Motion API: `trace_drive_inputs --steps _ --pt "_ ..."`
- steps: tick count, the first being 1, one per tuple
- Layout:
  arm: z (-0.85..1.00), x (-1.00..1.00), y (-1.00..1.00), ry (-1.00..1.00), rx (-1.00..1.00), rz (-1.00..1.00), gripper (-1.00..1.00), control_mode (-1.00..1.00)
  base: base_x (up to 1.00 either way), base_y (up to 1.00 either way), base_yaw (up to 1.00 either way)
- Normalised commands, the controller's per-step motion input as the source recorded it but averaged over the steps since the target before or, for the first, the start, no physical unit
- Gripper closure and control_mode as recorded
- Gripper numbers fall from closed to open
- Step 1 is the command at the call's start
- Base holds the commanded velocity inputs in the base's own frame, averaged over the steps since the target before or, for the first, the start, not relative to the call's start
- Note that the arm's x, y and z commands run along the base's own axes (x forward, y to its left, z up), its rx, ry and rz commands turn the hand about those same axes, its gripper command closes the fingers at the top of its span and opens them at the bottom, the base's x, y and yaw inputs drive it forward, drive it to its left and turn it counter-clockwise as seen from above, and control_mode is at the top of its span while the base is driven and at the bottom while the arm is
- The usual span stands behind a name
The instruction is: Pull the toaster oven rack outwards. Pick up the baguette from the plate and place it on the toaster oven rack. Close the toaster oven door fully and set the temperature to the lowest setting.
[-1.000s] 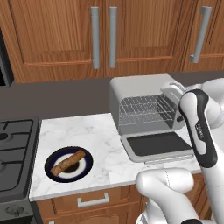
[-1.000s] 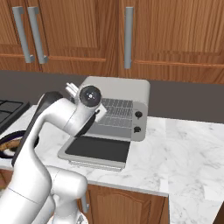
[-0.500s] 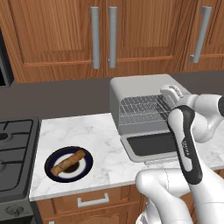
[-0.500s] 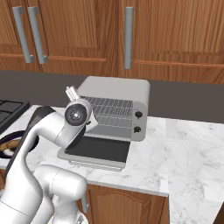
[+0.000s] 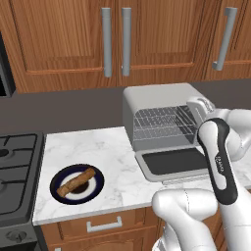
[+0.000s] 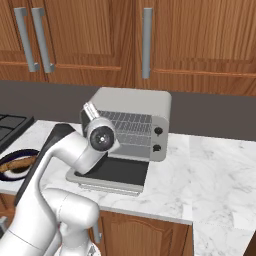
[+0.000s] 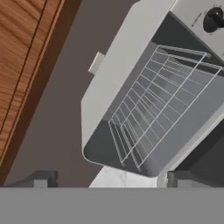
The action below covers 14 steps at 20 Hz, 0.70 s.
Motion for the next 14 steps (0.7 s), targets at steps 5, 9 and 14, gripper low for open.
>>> trace_drive_inputs --steps 5,9,14 --pt "-0.31 0.0 0.0 0.07 0.1 0.04 -1.0 -1.0 0.0 0.0 0.0" --pt "-0.3 0.0 0.0 0.05 0.14 0.0 -1.0 -1.0 0.0 0.0 0.0" --pt "-0.31 0.02 0.0 0.0 0.1 0.0 -1.0 -1.0 0.0 0.0 0.0"
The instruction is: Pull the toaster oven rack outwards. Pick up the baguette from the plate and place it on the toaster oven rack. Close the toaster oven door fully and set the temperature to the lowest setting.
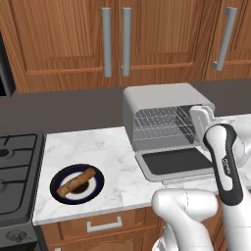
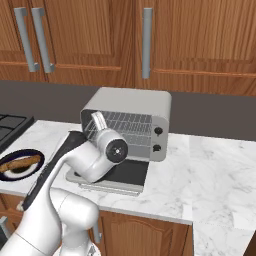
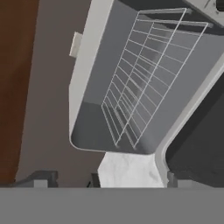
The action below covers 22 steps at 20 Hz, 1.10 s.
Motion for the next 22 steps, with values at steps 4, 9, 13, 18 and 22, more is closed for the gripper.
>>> trace_drive_inputs --steps 4,9,13,18,22 --pt "-0.37 0.28 0.0 0.0 0.13 0.0 -1.0 -1.0 0.0 0.0 0.0" --pt "-0.26 0.43 0.0 0.01 0.13 0.0 -1.0 -1.0 0.0 0.0 0.0" --pt "-0.1 0.34 0.0 0.04 0.08 0.0 -1.0 -1.0 0.0 0.0 0.0" --pt "0.0 0.23 0.0 0.01 0.01 0.0 -1.0 -1.0 0.0 0.0 0.0" --pt "-0.01 0.06 0.01 -0.02 -0.05 0.0 -1.0 -1.0 0.0 0.0 0.0"
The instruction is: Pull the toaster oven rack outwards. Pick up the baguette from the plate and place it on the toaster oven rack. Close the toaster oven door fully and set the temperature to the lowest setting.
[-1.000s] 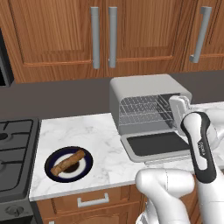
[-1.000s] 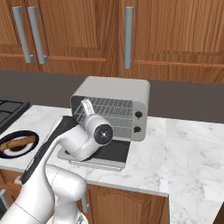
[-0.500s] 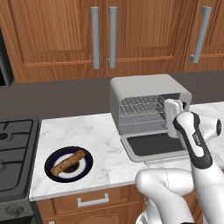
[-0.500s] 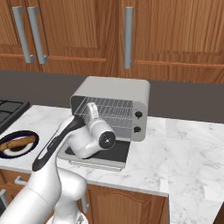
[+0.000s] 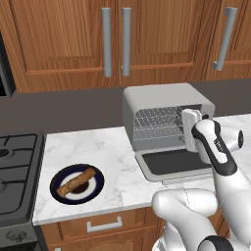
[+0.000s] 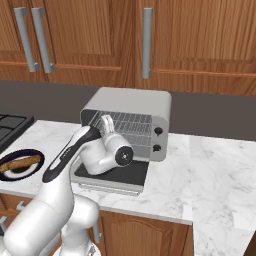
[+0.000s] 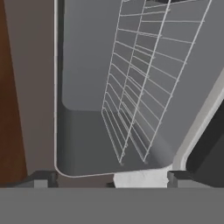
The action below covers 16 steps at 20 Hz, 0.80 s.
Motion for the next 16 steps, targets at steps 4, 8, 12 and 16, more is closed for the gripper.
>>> trace_drive_inputs --steps 4,8,12,16 --pt "-0.13 0.03 0.01 -0.09 -0.13 0.0 -1.0 -1.0 0.0 0.0 0.0" --pt "0.0 0.09 0.0 -0.05 -0.15 0.02 -1.0 -1.0 0.0 0.0 0.0" --pt "-0.08 0.18 0.0 -0.05 -0.1 0.05 -1.0 -1.0 0.0 0.0 0.0" --pt "-0.17 0.16 0.0 0.0 -0.04 0.09 -1.0 -1.0 0.0 0.0 0.0"
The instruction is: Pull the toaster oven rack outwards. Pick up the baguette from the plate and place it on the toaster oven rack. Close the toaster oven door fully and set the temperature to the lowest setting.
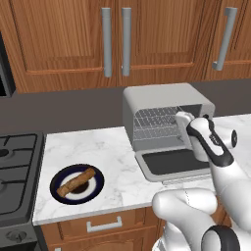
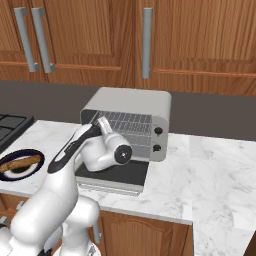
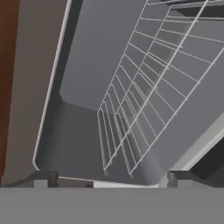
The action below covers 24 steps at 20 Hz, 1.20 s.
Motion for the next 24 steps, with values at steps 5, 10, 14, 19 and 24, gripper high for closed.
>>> trace_drive_inputs --steps 5,10,14,19,24 --pt "-0.2 0.13 0.0 0.0 0.0 0.07 -1.0 -1.0 0.0 0.0 0.0" --pt "-0.13 0.09 0.0 0.0 0.0 0.03 -1.0 -1.0 0.0 0.0 0.0" --pt "-0.03 0.17 0.0 -0.01 0.0 0.0 -1.0 -1.0 0.0 0.0 0.0" --pt "-0.09 0.22 0.0 0.0 0.0 0.0 -1.0 -1.0 0.0 0.0 0.0" --pt "-0.01 0.26 0.0 0.0 0.0 0.0 -1.0 -1.0 0.0 0.0 0.0"
